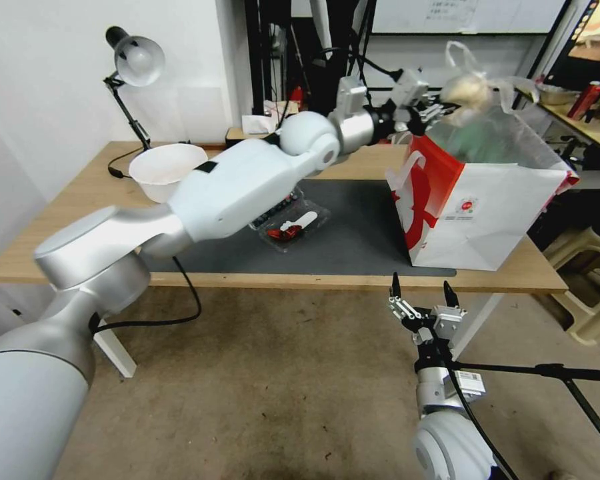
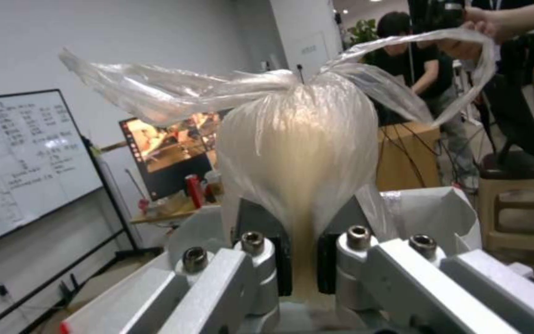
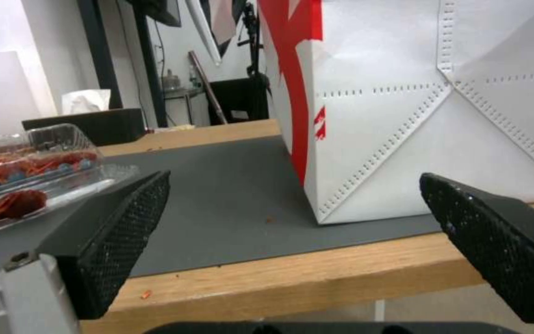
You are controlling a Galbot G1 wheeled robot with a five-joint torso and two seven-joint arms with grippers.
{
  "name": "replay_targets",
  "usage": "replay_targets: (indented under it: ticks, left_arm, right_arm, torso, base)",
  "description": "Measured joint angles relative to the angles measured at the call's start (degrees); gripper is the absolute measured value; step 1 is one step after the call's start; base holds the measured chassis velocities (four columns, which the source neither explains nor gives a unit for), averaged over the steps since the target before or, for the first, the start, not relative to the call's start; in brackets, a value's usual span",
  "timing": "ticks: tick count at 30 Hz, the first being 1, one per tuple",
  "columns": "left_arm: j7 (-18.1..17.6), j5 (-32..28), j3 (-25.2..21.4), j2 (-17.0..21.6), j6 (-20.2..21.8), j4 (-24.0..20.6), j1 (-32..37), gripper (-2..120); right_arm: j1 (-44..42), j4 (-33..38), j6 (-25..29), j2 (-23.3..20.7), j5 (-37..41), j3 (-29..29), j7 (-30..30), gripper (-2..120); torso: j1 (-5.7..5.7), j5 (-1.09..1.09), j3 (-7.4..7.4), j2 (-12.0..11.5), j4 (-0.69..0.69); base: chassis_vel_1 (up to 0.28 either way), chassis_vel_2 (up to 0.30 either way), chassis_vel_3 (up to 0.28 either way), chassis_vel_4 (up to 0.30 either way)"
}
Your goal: Pick up the trash from the table and place it into the takeout bag.
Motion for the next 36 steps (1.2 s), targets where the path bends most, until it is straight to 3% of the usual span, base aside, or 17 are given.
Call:
replay_targets:
  ticks: [4,10,27,30,31,32,36]
  left_arm:
    - [1.0,1.1,1.8,-3.4,-0.2,4.2,-0.8,6]
    - [1.0,2.1,2.4,-5.0,-0.2,5.8,-0.8,7]
    - [0.0,2.6,2.6,-4.5,0.3,6.0,-0.8,67]
    - [-0.7,2.1,1.2,-3.6,0.3,4.8,-0.3,90]
    - [-0.7,2.1,1.2,-3.6,0.3,4.8,-0.3,90]
    - [-1.7,1.5,-0.4,-2.5,0.3,3.4,0.3,99]
    - [-3.0,0.6,-2.2,0.2,0.5,1.2,1.5,100]
  right_arm:
    - [0.1,0.0,0.0,0.0,0.1,0.1,0.0,100]
    - [0.1,0.0,0.1,0.0,0.2,0.2,0.0,100]
    - [0.3,-0.1,0.4,0.0,0.3,0.2,0.0,100]
    - [0.4,-0.1,0.4,0.1,0.3,0.1,0.0,100]
    - [0.4,-0.1,0.4,0.1,0.3,0.1,0.0,100]
    - [0.4,0.0,0.3,0.1,0.2,0.1,0.0,100]
    - [0.3,0.1,0.3,0.1,0.2,0.1,0.0,100]
  torso:
    - [0.00,0.01,0.00,0.0,0.00]
    - [0.00,-0.01,0.00,0.0,0.01]
    - [0.00,-0.01,0.00,0.0,0.01]
    - [0.00,-0.01,0.01,0.0,0.01]
    - [0.00,-0.01,0.01,0.0,0.01]
    - [0.00,-0.01,0.00,0.0,0.00]
    - [0.00,-0.02,0.00,0.0,0.00]
  base:
    - [0.000,0.000,0.000,0.000]
    - [0.000,0.000,0.000,0.000]
    - [0.000,0.000,0.000,0.000]
    - [0.000,0.000,0.000,0.000]
    - [0.000,0.000,0.000,0.000]
    - [0.000,0.000,0.000,0.000]
    - [0.000,0.000,0.000,0.000]
